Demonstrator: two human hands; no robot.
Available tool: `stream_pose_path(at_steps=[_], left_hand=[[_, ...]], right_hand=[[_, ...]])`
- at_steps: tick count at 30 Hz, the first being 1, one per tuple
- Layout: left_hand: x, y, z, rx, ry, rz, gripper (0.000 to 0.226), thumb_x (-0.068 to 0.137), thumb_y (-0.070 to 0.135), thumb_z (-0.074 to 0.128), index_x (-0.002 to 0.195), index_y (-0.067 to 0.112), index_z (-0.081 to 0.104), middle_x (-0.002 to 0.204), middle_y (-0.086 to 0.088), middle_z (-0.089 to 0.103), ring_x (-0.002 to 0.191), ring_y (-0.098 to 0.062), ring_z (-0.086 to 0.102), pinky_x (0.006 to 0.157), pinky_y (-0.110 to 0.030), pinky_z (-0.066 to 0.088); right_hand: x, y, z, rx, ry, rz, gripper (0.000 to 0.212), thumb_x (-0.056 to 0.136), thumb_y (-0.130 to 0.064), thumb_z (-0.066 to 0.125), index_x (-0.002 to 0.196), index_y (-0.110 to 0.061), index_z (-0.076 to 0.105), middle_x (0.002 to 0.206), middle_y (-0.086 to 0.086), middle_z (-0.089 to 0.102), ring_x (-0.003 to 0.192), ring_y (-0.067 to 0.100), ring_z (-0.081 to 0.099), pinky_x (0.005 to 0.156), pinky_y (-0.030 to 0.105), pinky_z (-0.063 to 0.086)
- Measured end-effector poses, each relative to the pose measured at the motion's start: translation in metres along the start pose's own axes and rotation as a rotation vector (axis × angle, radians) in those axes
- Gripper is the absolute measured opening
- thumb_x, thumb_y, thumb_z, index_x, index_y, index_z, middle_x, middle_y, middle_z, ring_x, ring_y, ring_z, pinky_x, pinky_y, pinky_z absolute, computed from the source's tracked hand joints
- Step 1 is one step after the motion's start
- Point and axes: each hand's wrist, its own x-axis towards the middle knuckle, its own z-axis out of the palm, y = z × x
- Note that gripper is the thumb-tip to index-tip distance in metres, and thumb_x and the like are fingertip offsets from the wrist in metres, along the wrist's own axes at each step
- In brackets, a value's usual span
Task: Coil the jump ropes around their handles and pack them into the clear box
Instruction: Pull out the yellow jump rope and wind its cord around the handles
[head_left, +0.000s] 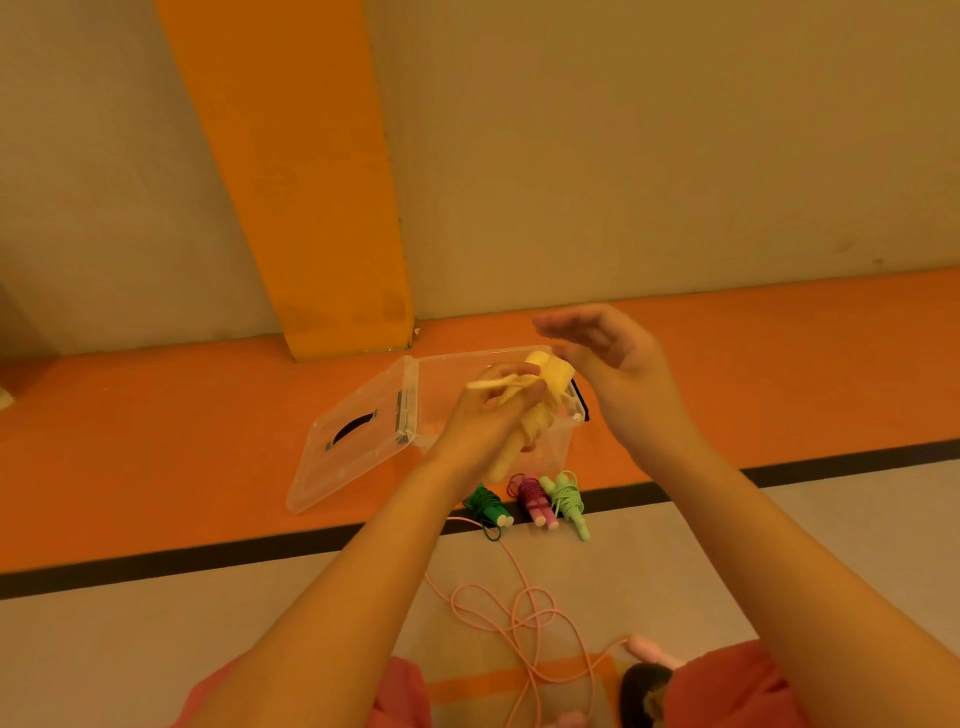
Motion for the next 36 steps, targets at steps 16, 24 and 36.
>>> stream_pose_path(at_steps=[16, 24, 36], left_hand=[[0.0, 0.006, 0.002, 0.032, 0.186, 0.158, 0.016, 0.095, 0.021, 0.056, 0.11, 0.015, 0.057, 0.1, 0.002, 0.064, 0.086, -0.011, 0.064, 0.068, -0.03, 0.057], [-0.004, 0.012, -0.002, -0.008, 0.217, 0.194, 0.01, 0.094, 0.021, 0.057, 0.102, 0.015, 0.055, 0.098, -0.007, 0.065, 0.068, -0.015, 0.065, 0.052, -0.026, 0.056], [0.006, 0.014, 0.005, -0.208, 0.131, 0.074, 0.024, 0.1, 0.022, 0.045, 0.111, 0.015, 0.065, 0.101, 0.001, 0.067, 0.09, -0.01, 0.065, 0.073, -0.025, 0.055]], right_hand=[[-0.01, 0.031, 0.003, 0.052, 0.217, 0.262, 0.016, 0.085, -0.003, 0.065, 0.074, -0.012, 0.058, 0.079, 0.008, 0.064, 0.074, 0.02, 0.063, 0.064, 0.02, 0.055], [-0.012, 0.032, 0.015, 0.069, 0.168, 0.164, 0.012, 0.089, -0.009, 0.061, 0.079, -0.015, 0.065, 0.097, 0.02, 0.063, 0.088, 0.025, 0.063, 0.082, 0.035, 0.053], [0.003, 0.038, 0.022, 0.273, 0.254, 0.377, 0.024, 0.09, -0.016, 0.06, 0.1, -0.022, 0.039, 0.11, 0.006, 0.063, 0.094, 0.017, 0.064, 0.081, 0.039, 0.055]])
